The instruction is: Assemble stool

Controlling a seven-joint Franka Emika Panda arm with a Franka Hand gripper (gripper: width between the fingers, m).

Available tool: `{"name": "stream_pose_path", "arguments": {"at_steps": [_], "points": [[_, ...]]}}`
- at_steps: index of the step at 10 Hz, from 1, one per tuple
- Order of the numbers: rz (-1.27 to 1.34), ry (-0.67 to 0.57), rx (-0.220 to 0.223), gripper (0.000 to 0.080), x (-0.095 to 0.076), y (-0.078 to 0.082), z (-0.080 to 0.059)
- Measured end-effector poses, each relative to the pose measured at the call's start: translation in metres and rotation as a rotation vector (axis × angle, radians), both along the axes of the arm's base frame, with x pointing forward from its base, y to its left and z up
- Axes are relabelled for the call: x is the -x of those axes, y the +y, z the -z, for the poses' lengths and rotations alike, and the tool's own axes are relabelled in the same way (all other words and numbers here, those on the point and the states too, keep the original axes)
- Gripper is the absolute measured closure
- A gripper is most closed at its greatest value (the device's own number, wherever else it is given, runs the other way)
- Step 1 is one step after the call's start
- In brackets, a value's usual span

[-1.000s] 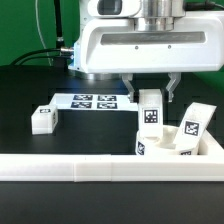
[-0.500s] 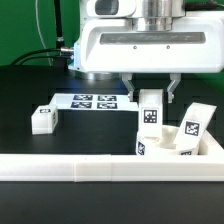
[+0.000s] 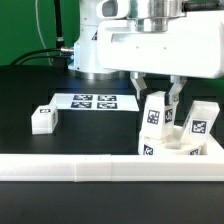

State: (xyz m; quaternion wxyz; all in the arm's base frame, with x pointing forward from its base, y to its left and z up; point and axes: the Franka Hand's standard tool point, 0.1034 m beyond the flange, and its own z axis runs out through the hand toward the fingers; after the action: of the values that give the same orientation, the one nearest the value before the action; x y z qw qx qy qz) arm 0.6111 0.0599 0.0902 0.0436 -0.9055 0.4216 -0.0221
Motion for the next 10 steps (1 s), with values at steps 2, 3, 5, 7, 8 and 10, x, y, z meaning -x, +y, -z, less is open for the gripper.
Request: {"name": "stream_pose_path", "arguments": {"at_steps": [2, 3, 5, 7, 8, 10], "points": [[0.239, 0.015, -0.020, 0.0464, 0.0002, 0.0056, 0.0005], [0.307, 0.019, -0.028, 0.0464, -0.0004, 0.0067, 0.0007], [0.539, 0.040, -0.061, 0.0464, -0.0012, 0.0108, 0.0014], [0.675, 0.058, -0.084, 0.0464, -0.0030, 0.0094, 0.0015], [0.716, 0.063, -0.095, 0.0464, -0.0032, 0.0096, 0.0015], [0.694, 0.059, -0.098, 0.0445, -0.0037, 0.0112, 0.0000]]}}
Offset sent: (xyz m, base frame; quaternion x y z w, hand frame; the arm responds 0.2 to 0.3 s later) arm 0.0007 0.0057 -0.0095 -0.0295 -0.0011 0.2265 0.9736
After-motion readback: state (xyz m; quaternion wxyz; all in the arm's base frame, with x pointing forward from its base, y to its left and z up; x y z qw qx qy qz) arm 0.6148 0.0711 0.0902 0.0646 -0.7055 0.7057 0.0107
